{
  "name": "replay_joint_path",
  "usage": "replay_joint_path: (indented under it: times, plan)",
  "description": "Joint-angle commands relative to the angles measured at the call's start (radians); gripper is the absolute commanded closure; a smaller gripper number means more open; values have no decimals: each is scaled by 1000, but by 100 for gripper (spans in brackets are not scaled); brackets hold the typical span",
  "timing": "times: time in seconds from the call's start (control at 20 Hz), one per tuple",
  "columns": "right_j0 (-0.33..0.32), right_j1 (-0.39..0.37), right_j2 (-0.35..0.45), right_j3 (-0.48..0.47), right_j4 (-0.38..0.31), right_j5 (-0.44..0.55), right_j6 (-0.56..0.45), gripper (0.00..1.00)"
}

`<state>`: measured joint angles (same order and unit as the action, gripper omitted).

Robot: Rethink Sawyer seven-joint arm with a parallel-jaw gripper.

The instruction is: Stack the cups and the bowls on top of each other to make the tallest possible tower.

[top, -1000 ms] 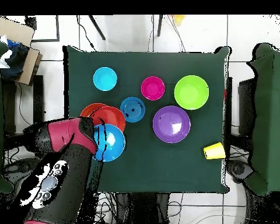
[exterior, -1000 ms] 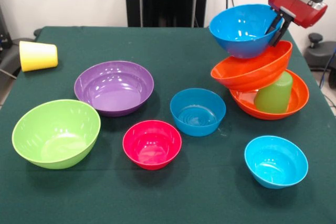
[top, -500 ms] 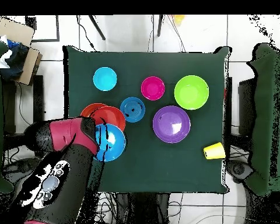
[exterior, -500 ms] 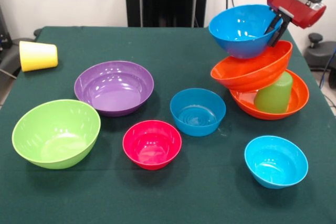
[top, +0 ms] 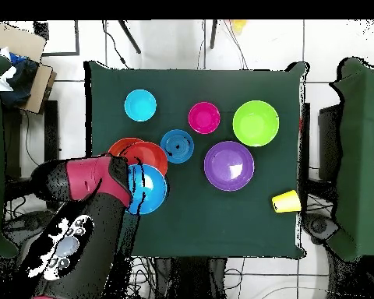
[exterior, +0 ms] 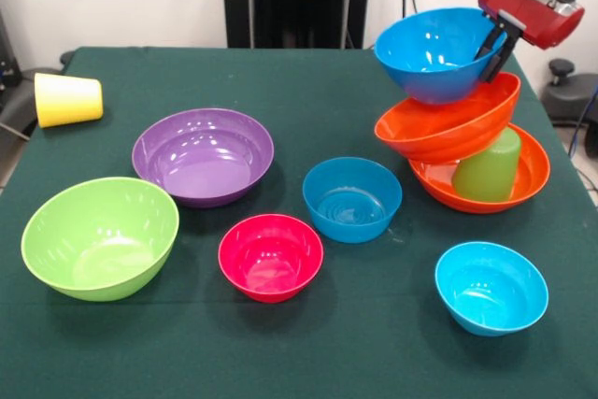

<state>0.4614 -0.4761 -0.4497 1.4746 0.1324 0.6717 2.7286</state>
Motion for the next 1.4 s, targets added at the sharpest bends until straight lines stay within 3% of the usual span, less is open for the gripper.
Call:
replay_joint_path:
  times: [0.05,0.75,1.4]
  plan:
    - [23,13,50,-93,54,100,188,100]
    - [60,67,-9,-213,120,216,237,100]
    - [89,100,-56,-244,166,239,244,100]
